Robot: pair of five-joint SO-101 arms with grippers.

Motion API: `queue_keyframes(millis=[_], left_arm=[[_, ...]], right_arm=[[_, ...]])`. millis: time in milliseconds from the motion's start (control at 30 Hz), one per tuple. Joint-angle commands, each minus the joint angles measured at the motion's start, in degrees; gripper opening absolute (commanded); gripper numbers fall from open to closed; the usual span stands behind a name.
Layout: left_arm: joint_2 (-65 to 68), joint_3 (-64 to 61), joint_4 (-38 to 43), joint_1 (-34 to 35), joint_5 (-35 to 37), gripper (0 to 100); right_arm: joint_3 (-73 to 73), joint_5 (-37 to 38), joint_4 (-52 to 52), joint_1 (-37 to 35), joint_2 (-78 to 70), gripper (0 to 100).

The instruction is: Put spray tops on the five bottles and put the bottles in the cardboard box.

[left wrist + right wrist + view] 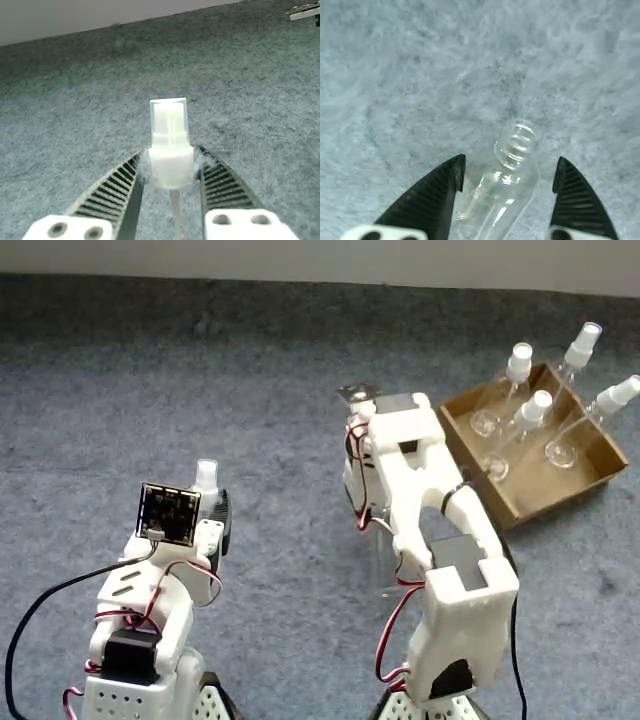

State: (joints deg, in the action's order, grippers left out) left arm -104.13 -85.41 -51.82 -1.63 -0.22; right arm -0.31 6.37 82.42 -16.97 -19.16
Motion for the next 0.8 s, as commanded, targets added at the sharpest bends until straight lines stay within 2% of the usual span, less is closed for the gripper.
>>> queue_keyframes(millis=[0,233,633,767], left_arm=[[-0.31,0.31,0.88,0.57,0.62,4],[-0.31,0.31,0.88,0.57,0.62,4],[-0.31,0.31,0.97,0.57,0.62,4],[-0.31,0.31,0.97,0.57,0.62,4]], right_arm=[[-3.21,-3.78,0.66,-0.48,1.27,24.5],[-2.95,-5.89,0.66,-0.57,1.36,31.8],[-2.68,-5.98,3.38,-2.07,0.92,31.6],[-0.66,-5.98,3.30,-2.07,1.01,25.5]])
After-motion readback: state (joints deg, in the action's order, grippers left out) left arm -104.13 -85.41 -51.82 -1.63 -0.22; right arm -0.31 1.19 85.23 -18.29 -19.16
